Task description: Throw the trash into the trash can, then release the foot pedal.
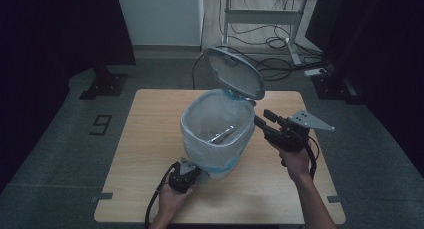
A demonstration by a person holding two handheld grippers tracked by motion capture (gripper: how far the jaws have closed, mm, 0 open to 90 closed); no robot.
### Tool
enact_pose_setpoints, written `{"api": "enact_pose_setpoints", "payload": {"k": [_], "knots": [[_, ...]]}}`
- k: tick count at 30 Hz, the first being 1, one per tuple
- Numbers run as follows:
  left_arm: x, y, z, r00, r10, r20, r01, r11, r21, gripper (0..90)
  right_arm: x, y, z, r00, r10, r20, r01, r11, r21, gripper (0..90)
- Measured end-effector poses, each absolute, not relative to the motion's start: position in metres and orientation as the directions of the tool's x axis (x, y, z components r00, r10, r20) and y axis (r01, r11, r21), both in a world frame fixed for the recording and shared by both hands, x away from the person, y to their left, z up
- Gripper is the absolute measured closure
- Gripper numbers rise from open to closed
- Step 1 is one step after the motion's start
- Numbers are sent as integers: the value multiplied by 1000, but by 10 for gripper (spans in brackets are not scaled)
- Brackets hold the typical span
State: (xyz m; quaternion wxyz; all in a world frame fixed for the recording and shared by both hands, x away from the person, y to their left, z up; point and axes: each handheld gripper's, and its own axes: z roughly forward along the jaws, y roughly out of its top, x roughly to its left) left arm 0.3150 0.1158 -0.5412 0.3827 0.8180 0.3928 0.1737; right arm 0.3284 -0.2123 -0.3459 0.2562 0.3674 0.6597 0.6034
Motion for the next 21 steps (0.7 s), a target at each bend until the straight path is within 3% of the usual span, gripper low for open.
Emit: {"api": "enact_pose_setpoints", "payload": {"k": [10, 17, 21], "knots": [[315, 116, -540, 634, 773, -10, 507, -405, 761, 900, 320, -231, -362, -589, 800, 115, 186, -5, 983, 549], [317, 120, -539, 629, 776, -46, 530, -384, 756, 816, 315, -246, -375, -575, 808, 127, 198, -14, 980, 549], [316, 121, -536, 628, 776, -64, 535, -370, 759, 682, 310, -254, -384, -569, 811, 138, 208, -20, 978, 549]]}}
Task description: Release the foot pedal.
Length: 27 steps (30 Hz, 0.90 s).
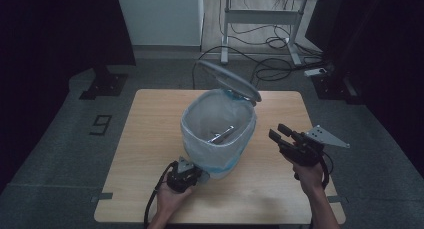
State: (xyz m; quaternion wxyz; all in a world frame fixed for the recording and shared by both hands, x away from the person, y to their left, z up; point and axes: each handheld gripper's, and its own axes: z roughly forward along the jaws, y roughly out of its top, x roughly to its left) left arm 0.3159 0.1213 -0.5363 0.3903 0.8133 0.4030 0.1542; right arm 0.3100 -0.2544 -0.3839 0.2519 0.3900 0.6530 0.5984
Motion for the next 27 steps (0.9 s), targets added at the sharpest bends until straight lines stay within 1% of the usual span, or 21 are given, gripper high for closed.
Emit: {"api": "enact_pose_setpoints", "payload": {"k": [1, 2, 6, 7, 9, 12, 19, 27], "knots": [[316, 121, -536, 628, 776, -64, 535, -370, 759, 656, 310, -254, -384, -569, 811, 138, 208, -20, 978, 549], [316, 122, -535, 624, 778, -73, 537, -358, 764, 656, 309, -255, -385, -569, 810, 139, 209, -21, 978, 549], [314, 128, -529, 614, 784, -93, 527, -319, 788, 535, 306, -260, -395, -570, 808, 146, 220, -21, 975, 548], [314, 129, -527, 614, 782, -101, 527, -311, 791, 535, 306, -260, -395, -570, 808, 146, 220, -21, 975, 548], [314, 131, -525, 608, 787, -101, 539, -316, 780, 475, 305, -262, -403, -571, 807, 151, 234, -16, 972, 546], [313, 134, -527, 608, 788, -96, 549, -330, 768, 458, 305, -263, -408, -571, 807, 148, 242, -7, 970, 544], [310, 140, -525, 614, 786, -80, 538, -342, 770, 412, 303, -270, -428, -559, 813, 163, 280, 0, 960, 543], [306, 146, -519, 627, 774, -88, 522, -333, 785, 402, 300, -280, -443, -547, 820, 169, 311, 12, 950, 537]]}}
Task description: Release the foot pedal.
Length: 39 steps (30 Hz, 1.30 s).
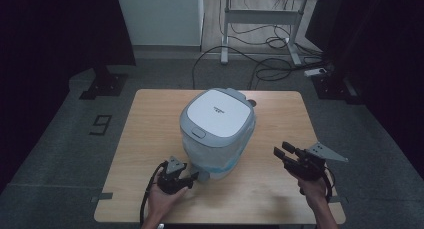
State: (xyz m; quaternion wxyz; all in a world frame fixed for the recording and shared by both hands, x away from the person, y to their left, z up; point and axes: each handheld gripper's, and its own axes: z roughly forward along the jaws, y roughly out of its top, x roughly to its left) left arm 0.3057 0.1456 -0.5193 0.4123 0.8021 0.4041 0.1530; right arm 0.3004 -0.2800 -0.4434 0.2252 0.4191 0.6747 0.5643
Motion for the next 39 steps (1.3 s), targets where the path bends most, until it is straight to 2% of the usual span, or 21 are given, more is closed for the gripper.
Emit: {"api": "enact_pose_setpoints", "payload": {"k": [12, 26, 39], "knots": [[305, 160, -515, 613, 784, -102, 525, -308, 794, 400, 294, -299, -465, -518, 840, 158, 364, 50, 930, 534], [307, 166, -519, 613, 784, -103, 539, -319, 779, 401, 291, -323, -517, -453, 870, 195, 483, 55, 874, 524], [308, 168, -520, 610, 786, -100, 546, -326, 772, 402, 293, -325, -529, -444, 878, 179, 515, 86, 853, 515]]}}
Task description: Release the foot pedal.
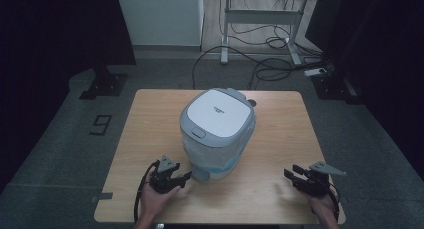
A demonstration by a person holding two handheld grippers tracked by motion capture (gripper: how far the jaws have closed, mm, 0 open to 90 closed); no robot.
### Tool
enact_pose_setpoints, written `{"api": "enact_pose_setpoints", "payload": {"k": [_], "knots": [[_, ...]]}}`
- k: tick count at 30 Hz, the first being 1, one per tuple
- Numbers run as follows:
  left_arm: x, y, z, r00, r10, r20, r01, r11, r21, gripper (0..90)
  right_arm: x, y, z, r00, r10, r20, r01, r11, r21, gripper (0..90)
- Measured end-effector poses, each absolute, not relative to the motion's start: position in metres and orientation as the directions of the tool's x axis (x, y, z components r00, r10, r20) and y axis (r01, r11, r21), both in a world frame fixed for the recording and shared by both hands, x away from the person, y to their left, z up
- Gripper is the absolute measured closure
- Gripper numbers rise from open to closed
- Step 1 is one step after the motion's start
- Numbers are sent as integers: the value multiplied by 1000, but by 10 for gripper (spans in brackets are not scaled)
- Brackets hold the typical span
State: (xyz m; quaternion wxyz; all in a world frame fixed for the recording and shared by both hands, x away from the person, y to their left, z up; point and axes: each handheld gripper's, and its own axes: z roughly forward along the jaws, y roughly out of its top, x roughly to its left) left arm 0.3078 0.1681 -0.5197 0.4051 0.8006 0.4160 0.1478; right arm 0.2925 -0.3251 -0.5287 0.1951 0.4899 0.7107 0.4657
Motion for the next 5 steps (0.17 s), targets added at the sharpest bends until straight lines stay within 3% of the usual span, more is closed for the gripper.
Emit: {"api": "enact_pose_setpoints", "payload": {"k": [5], "knots": [[308, 170, -520, 603, 791, -103, 549, -319, 773, 403, 294, -325, -531, -435, 882, 179, 524, 86, 847, 501]]}}
